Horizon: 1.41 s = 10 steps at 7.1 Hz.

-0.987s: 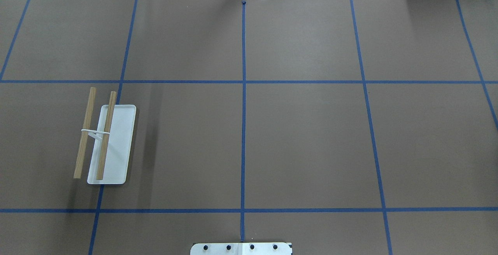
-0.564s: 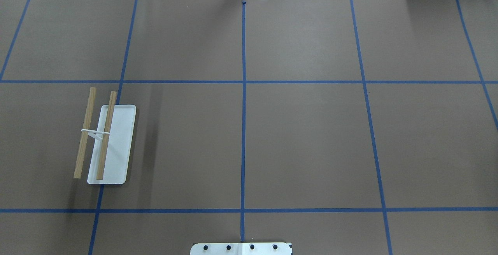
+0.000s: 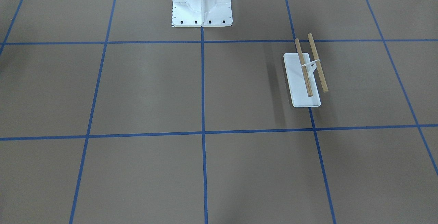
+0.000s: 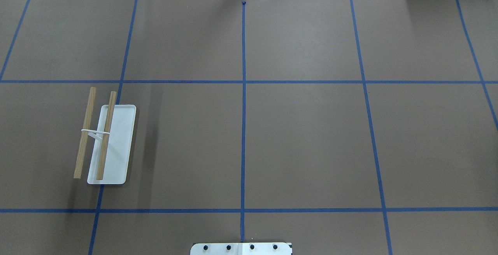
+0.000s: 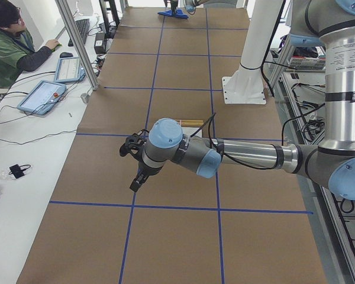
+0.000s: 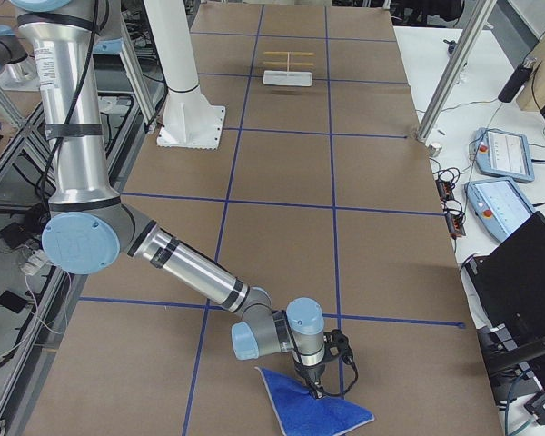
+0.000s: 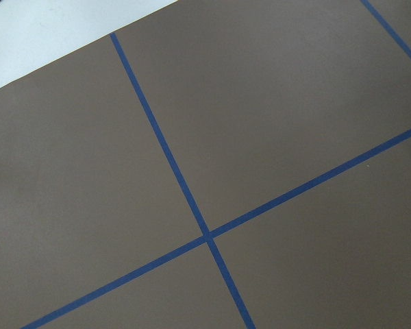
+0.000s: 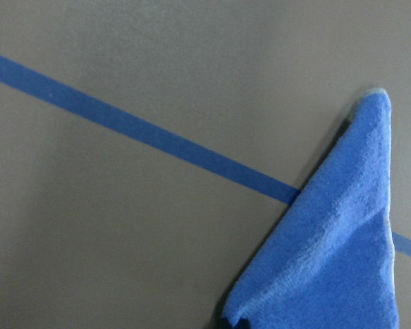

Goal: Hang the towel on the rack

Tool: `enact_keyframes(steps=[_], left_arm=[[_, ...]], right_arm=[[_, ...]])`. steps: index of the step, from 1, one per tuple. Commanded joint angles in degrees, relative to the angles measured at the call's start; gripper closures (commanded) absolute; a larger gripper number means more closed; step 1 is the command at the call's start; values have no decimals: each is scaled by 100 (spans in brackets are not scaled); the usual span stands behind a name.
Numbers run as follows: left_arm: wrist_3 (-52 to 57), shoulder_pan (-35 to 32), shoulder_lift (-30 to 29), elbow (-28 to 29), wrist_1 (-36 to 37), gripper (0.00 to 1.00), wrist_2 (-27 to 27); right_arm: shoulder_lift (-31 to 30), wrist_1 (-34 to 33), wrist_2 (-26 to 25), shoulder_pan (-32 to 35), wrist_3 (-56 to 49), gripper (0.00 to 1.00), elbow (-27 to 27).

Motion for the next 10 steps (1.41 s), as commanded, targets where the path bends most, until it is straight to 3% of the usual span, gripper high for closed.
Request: enact_keyframes(steps=[1, 3, 5, 7, 8, 10], left_arm=[[0, -1, 0, -2, -1, 1, -20], [0, -1, 0, -2, -1, 1, -29], [-18, 8, 0, -20, -1, 1, -29], [-96, 17, -105, -55, 8, 1, -37], [-680, 17, -323, -90, -1, 1, -55], [-1393, 78, -710, -90, -1, 1, -640]], right_arm=[[40, -13, 128, 88, 14, 100, 291], [128, -84, 1011, 508, 14, 100, 539], [486, -249, 1541, 545, 93, 100, 627], [883, -951, 1980, 493, 110, 100, 1317], [945, -971, 2374, 388, 119, 100, 1800], [920, -937, 2773, 230, 685, 100, 2373]])
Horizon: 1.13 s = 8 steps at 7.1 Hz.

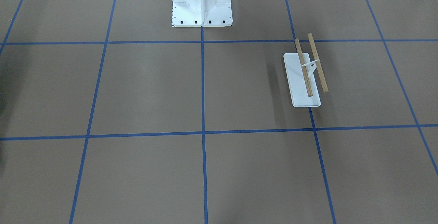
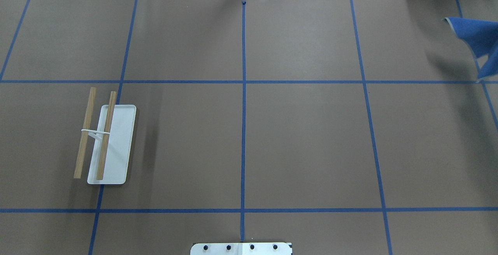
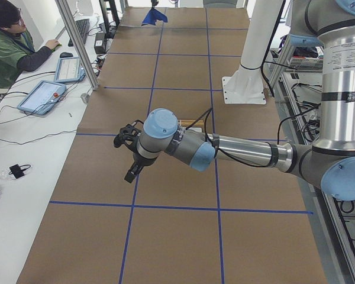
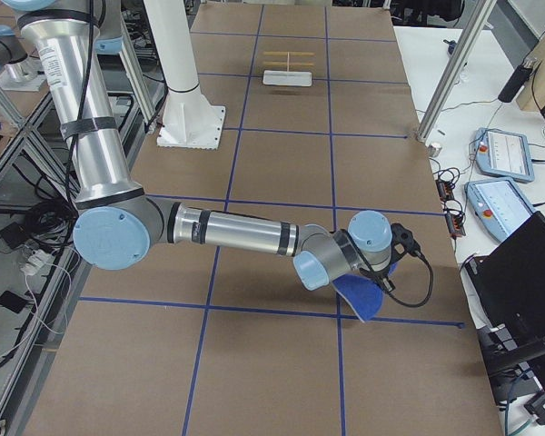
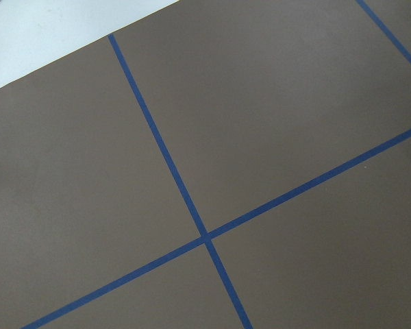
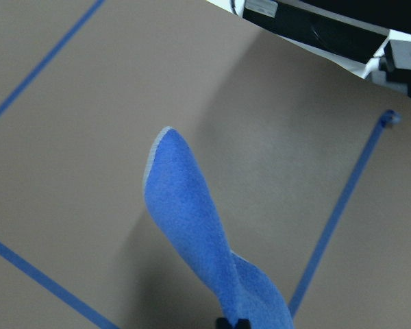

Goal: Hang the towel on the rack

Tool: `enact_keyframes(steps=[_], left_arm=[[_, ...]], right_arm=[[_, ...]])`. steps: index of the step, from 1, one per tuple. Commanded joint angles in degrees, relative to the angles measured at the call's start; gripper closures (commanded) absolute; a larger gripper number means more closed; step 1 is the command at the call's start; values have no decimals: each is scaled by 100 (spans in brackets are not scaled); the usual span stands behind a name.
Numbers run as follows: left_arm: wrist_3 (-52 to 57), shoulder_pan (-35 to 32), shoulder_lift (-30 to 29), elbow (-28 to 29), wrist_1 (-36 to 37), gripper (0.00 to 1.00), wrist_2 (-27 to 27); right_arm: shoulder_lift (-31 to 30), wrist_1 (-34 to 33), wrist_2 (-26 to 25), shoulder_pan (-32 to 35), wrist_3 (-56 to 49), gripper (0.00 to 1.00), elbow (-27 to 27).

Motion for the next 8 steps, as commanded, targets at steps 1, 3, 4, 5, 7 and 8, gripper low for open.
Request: enact_keyframes(steps=[1, 3, 4, 5, 7, 8], left_arm=[[-982, 261, -392, -9, -158, 1, -522], [-2901, 919, -656, 0, -1007, 1, -524], [-4157, 1157, -875, -35, -1316, 1, -515], [-5318, 1447, -1121, -44, -1546, 1, -489], [-7804, 2105, -1857, -61, -1645, 1, -262], [-8809, 2735, -2210, -79, -1645, 1, 419]], right_arm=[[13, 12, 177, -426, 1260, 100, 921], [240, 3, 28, -1042, 2345, 100, 1653], [372, -15, -399, -1427, 2498, 100, 1934], [487, -15, -726, -1770, 2717, 100, 2085], [882, -15, -1270, -2438, 3331, 100, 2366], [988, -23, -1839, -2859, 3387, 100, 2611]])
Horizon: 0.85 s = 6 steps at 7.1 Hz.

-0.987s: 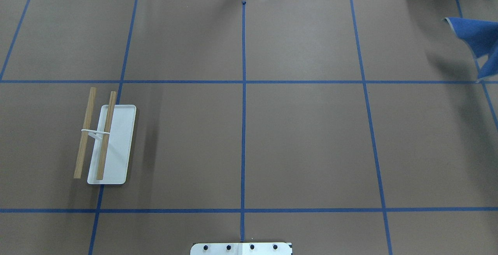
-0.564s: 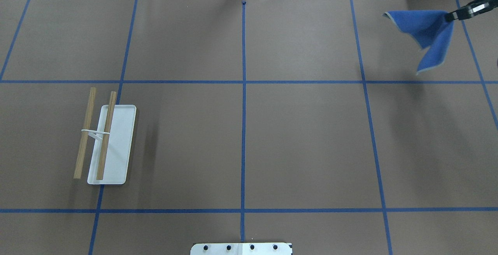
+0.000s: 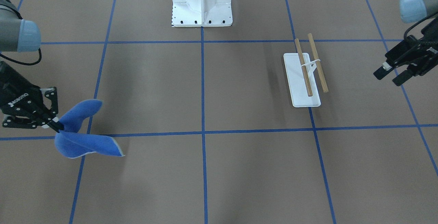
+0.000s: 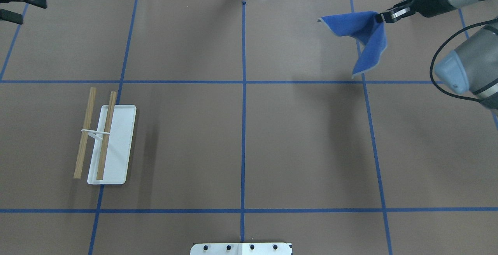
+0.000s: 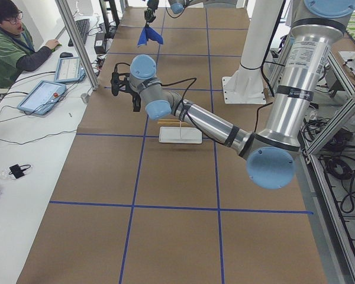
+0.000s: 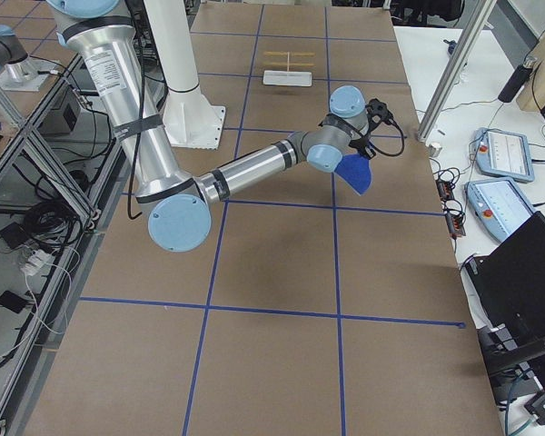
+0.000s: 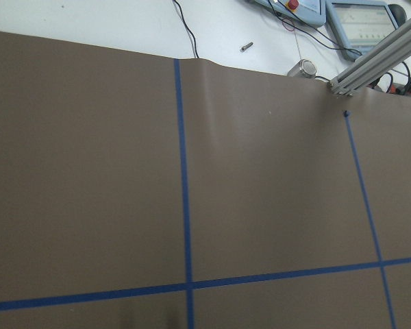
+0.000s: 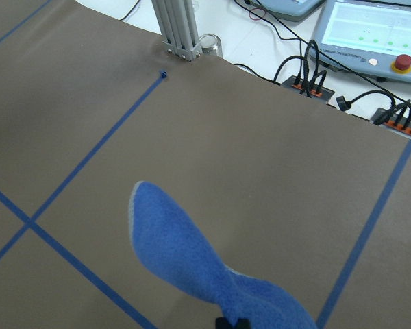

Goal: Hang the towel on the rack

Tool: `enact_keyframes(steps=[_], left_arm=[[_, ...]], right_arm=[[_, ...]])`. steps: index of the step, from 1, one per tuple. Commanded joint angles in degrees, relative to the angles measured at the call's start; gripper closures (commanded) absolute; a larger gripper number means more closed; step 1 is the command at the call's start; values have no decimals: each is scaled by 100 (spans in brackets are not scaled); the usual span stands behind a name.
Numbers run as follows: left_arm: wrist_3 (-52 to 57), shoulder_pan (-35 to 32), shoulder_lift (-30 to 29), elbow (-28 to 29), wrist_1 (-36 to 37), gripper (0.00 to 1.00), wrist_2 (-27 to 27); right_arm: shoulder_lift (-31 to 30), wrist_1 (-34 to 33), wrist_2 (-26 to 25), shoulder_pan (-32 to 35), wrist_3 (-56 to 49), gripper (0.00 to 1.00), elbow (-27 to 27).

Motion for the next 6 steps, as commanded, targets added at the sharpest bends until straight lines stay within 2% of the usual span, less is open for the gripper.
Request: enact_keyframes(steps=[1, 2, 3, 4, 6], left_arm=[[-2058, 1419, -782, 7, -8, 1, 1533], [-2587, 1853, -1046, 42, 44, 1, 1899], [-3132, 1988, -1188, 42, 45, 2, 1946], [-3529, 2041, -1224, 42, 45, 2, 2138], [-4021, 2602, -1451, 94, 53, 2, 2682]], right_arm=[[265, -172, -852, -742, 260, 100, 529], [362, -713, -1107, -971, 312, 100, 967], [502, -1163, -1667, -1382, 313, 100, 1311], [582, -1385, -2299, -1882, 400, 100, 1549], [801, -1413, -3101, -2473, 629, 100, 1578]])
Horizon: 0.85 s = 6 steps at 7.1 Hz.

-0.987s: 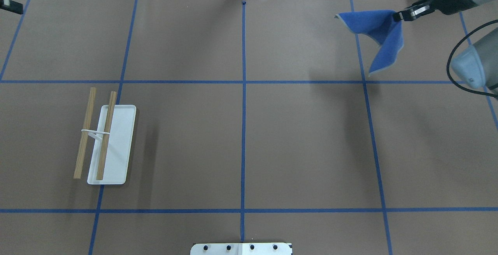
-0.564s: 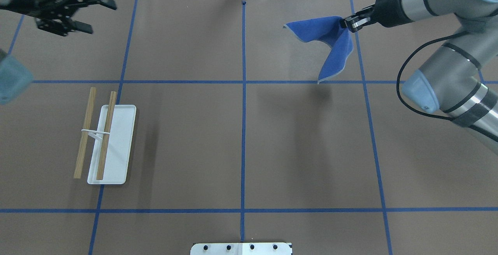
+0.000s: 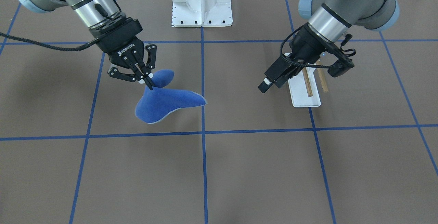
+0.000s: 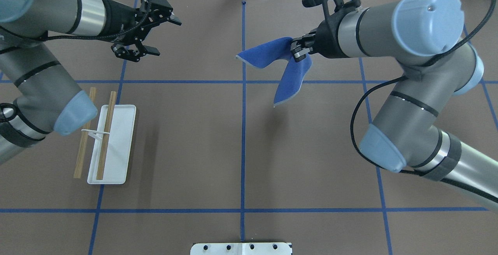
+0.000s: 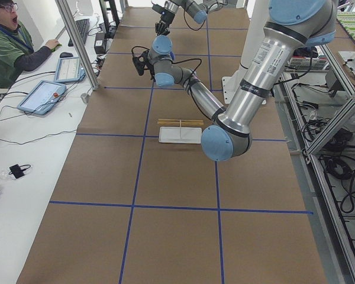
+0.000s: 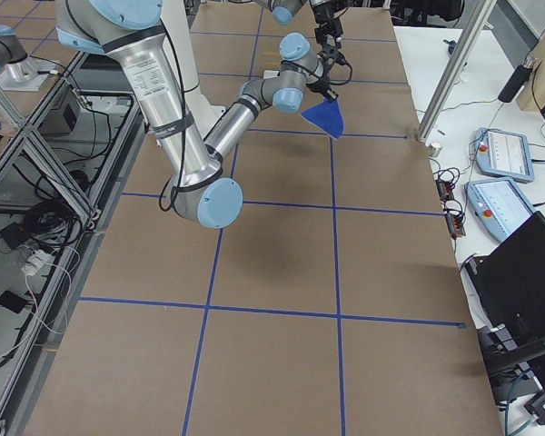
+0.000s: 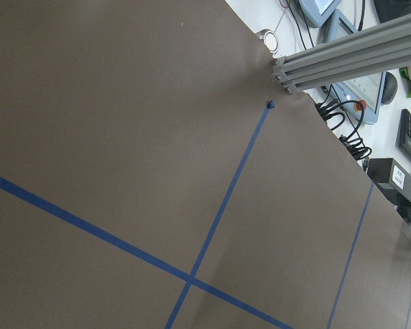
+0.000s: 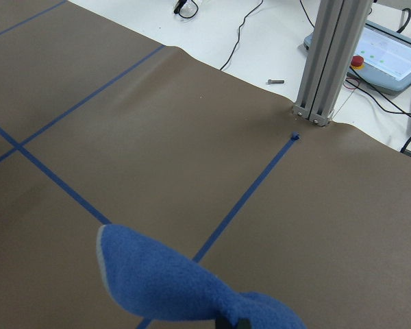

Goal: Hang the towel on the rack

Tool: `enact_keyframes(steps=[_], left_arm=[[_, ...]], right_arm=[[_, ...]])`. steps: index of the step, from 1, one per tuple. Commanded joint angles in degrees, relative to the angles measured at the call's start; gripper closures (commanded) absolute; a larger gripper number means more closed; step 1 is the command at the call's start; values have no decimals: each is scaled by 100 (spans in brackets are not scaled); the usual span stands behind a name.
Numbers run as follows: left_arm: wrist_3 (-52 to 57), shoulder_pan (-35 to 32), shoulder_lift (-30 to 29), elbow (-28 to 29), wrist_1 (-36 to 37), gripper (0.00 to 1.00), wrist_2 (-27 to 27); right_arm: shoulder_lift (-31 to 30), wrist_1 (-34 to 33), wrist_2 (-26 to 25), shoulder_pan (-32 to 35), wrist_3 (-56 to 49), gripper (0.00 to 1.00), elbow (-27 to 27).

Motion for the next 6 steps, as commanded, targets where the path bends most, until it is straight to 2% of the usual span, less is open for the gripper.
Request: enact_keyframes(steps=[1, 3, 4, 6], left_arm=[[-610, 583, -284, 62, 7, 2, 624], [-813, 1101, -363, 71, -2, 2, 1213], [-823, 1235, -373, 54, -2, 3, 1286], [-1226, 1236, -478, 28, -2, 19, 1295]], right_arm=[[248, -194, -847, -588, 222, 100, 43], [459, -406, -1095, -765, 249, 100, 43], [477, -406, -1149, -792, 345, 100, 43], [486, -406, -1254, -871, 355, 100, 52]])
